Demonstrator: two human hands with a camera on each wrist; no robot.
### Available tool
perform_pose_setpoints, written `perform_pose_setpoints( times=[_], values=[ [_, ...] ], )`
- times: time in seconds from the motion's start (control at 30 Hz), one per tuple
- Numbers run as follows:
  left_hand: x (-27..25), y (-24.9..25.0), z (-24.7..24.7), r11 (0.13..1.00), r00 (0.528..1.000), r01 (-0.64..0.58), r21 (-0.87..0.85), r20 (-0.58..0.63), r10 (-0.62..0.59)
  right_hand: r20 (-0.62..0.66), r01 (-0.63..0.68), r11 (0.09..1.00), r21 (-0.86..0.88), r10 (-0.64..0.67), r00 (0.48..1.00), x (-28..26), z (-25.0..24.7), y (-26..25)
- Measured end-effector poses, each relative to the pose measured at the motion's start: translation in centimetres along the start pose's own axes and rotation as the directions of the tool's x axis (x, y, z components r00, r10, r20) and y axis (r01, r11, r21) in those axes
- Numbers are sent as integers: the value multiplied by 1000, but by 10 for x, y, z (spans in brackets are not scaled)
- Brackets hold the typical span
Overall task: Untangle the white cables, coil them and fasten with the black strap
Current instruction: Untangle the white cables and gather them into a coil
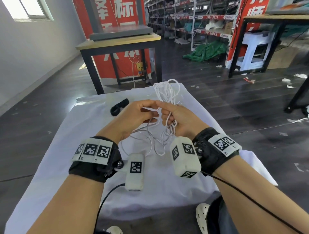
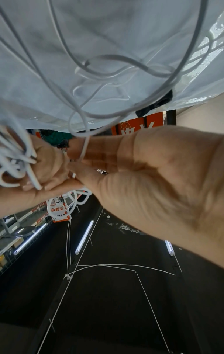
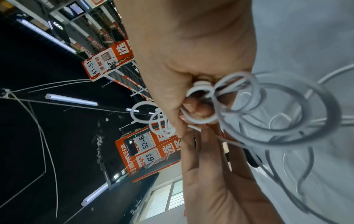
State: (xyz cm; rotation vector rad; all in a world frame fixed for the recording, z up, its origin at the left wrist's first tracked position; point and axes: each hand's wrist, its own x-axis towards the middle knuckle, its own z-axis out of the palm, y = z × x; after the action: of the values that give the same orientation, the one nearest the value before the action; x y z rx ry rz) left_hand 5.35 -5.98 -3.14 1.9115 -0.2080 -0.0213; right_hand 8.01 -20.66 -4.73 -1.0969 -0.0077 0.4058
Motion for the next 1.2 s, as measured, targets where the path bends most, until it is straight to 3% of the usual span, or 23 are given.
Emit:
perform_pose_setpoints(
  times=[0.17, 0.3, 0.43, 0.53, 0.67, 0.73, 0.83, 0.93, 1.0, 1.1, 1.2],
  values=[
    [-4, 2, 4, 973, 989, -68, 223, 144, 36, -157, 37, 999, 17, -33, 987, 2, 2, 4],
    [-3, 3, 5, 782, 992, -123, 611, 80, 94, -239, 45, 991, 128, -13, 971, 6, -1, 1],
    [-5, 1, -5, 720, 992, -129, 682, 99, 83, -225, 76, 961, 266, -15, 974, 7, -11, -6],
    [-5, 2, -11, 719, 990, -134, 682, 59, 128, -212, 139, 886, 443, -48, 976, 8, -13, -6],
    [-7, 3, -25, 714, 980, -144, 685, -1, 198, -396, 353, 812, 465, -166, 903, 14, -29, -17],
    [-8, 0, -34, 680, 987, -143, 719, 50, 155, -486, 460, 764, 454, -220, 846, 16, -40, -22],
    [-8, -13, -47, 546, 996, -27, 838, 67, -53, -549, 547, 722, 424, -276, 789, 14, -50, -29],
    [-8, -24, -54, 495, 979, 88, 864, 17, -203, -481, 529, 709, 467, -298, 824, 11, -51, -35],
    [-7, -20, -52, 521, 992, 58, 851, 7, -123, -389, 456, 723, 519, -276, 879, 9, -45, -35],
    [-2, -10, -34, 647, 1000, -5, 763, -16, 26, -272, 374, 775, 509, -268, 924, 5, -32, -28],
    [1, -11, -10, 804, 994, -24, 595, 99, -44, -182, 331, 800, 501, -276, 944, 1, -20, -23]
  ],
)
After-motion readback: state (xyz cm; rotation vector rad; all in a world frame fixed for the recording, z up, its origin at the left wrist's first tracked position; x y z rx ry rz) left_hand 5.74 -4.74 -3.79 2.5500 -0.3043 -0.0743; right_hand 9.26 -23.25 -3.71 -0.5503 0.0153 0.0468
